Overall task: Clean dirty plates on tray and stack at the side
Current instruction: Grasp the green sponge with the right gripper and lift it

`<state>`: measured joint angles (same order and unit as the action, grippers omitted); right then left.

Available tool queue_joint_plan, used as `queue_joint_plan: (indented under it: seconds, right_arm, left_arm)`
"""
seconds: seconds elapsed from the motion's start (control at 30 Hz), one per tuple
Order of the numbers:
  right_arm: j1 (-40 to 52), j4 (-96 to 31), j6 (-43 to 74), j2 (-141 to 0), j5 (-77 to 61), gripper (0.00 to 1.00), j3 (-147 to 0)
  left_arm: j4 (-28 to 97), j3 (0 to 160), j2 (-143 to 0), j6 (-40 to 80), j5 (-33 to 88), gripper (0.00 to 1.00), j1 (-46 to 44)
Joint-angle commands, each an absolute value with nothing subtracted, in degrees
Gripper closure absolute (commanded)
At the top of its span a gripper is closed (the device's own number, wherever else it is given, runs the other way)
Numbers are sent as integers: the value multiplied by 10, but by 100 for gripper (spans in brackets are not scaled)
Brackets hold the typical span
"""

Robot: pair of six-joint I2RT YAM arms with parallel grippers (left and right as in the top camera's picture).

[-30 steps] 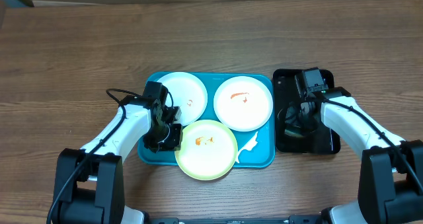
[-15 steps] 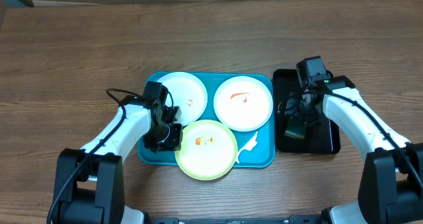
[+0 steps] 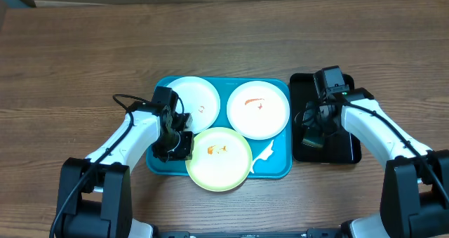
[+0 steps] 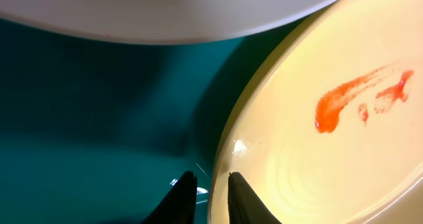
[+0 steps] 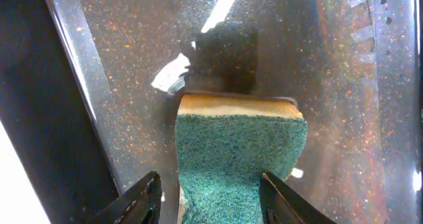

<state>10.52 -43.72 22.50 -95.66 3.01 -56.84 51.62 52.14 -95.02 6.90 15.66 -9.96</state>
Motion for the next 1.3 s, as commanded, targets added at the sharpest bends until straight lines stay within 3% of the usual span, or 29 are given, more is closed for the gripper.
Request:
queue_joint_plan:
  seconds: [0.0,0.7,0.83,1.03,1.27]
  right_arm:
    - [105,-435,232,-945,29,50,-553]
    - [105,-402,243,-945,29,50,-505]
    - [104,-423,243,-945,45,46,-528]
    - [104,-443,241,-945,50,58,-551]
    - [104,-455,241,-945,50,45,-562]
  left_arm:
    - [515,527,-954,65,163,80,-102]
    - [514,527,-954,65,163,78,-102]
    - [513,527,-954,64,163,78,-102]
    - [514,527,-954,65,163,78,-102]
    - [514,527,-954,64,163,77,-102]
